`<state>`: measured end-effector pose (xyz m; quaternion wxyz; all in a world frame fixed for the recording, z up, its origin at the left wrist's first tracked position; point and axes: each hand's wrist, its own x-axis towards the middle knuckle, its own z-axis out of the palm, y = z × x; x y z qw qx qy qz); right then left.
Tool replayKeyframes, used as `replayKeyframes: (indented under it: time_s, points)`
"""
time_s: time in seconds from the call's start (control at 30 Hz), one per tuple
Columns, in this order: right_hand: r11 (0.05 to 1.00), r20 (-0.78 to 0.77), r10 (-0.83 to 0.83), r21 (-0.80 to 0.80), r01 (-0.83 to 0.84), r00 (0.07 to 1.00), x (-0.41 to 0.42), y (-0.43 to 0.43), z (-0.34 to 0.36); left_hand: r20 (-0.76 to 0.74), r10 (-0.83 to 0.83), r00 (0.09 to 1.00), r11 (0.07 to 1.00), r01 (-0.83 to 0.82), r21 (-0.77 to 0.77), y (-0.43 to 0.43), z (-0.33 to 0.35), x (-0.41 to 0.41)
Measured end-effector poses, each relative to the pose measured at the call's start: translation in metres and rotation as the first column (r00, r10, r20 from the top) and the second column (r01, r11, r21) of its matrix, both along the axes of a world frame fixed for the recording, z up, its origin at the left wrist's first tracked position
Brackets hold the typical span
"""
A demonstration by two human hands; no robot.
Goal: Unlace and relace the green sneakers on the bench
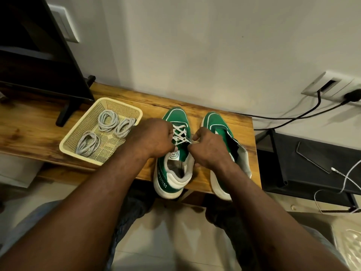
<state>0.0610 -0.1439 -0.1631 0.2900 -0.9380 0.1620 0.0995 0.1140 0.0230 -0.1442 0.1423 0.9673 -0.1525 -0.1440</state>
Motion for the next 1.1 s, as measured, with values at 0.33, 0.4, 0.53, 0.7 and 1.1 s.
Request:
replayKeyframes:
  time_s: [0.33, 0.4, 0.53, 0.7, 1.1]
  points:
    - [0.908, 0.2, 0.292, -0.366, -0.205, 0.935, -0.006, 0.025, -0.008, -0.012, 0.1, 0.995, 0.992, -0.101, -0.072, -0.007, -0.006, -0.008]
    - [0.915, 0.251, 0.25, -0.378, -0.143, 0.935, -0.003, 0.026, -0.014, -0.011, 0.12, 0.993, 0.99, -0.121, -0.076, -0.009, -0.007, -0.009]
    - [0.908, 0.291, 0.277, -0.391, -0.151, 0.915, 0.001, 0.023, -0.015, -0.02, 0.149, 0.989, 0.984, -0.15, -0.096, -0.01, -0.006, -0.007]
    - [0.934, 0.281, 0.26, -0.317, -0.166, 0.924, -0.001, 0.023, -0.012, -0.057, 0.186, 0.981, 0.974, -0.192, -0.121, -0.009, -0.009, -0.006]
    - [0.991, 0.203, 0.119, -0.088, -0.103, 0.972, 0.005, 0.022, -0.005, -0.074, 0.143, 0.987, 0.981, -0.151, -0.122, -0.005, -0.012, -0.002]
